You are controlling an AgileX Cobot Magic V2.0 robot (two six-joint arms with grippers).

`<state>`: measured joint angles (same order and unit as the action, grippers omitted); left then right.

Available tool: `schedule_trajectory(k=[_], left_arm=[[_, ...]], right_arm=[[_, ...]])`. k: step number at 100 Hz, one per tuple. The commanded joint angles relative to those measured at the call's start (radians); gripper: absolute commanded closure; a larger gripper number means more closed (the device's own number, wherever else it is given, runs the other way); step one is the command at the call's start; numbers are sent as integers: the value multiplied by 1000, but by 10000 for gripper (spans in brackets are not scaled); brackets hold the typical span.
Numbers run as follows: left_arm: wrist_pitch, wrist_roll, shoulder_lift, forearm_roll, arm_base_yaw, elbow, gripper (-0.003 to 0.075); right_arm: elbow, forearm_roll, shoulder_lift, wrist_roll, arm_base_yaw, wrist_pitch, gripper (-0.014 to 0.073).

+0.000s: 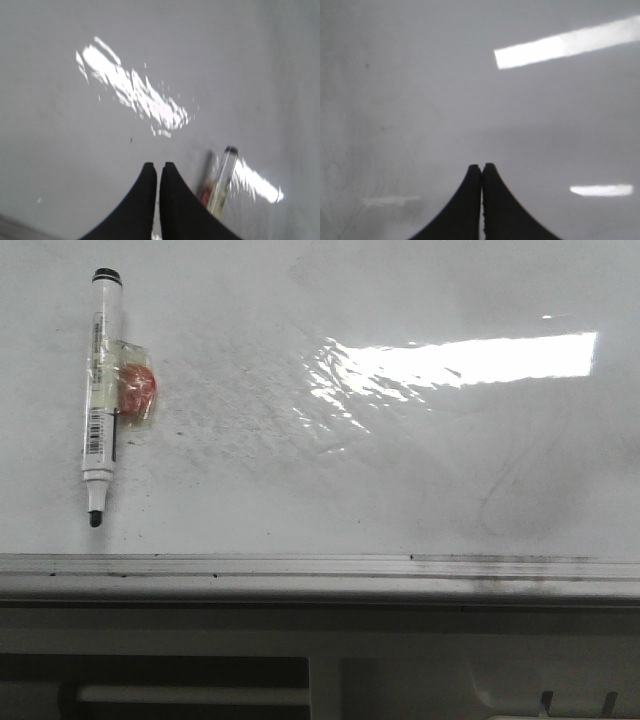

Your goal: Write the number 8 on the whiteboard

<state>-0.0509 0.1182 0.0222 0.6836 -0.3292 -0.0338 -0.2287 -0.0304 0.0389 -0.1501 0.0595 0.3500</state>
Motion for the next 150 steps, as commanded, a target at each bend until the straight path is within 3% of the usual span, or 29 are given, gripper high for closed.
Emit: schedule_trajectory(k=[1, 14, 25, 33, 40, 51, 81, 106, 127, 150], left_arm=[[-77, 3, 86, -84, -10, -92, 741], [-196, 1, 272, -220, -11, -212, 732], [-235, 1, 425, -282, -11, -302, 603], [-241, -9, 516, -282, -11, -351, 452], [-267, -74, 586, -272, -11, -388, 365], [-335, -224, 676, -186, -11, -441, 352], [-411, -567, 846, 232, -11, -531, 352], [-470, -680, 929, 379, -14, -539, 352], [-391, -746, 937, 437, -133, -539, 352], [-107, -746, 949, 435, -261, -539, 357]], right_arm=[[-133, 93, 99, 2, -4, 78, 643], [-250, 140, 212, 2, -4, 82, 642], [-310, 121, 286, 2, -3, 109, 583], [-336, 95, 317, 2, -3, 115, 454], [-347, 82, 335, 2, -1, 113, 312], [-352, 80, 340, 2, 34, 111, 162], [-352, 82, 381, 2, 90, 98, 156], [-352, 82, 399, 2, 90, 88, 156], [-352, 82, 399, 2, 90, 88, 156], [-352, 80, 399, 2, 90, 88, 156]])
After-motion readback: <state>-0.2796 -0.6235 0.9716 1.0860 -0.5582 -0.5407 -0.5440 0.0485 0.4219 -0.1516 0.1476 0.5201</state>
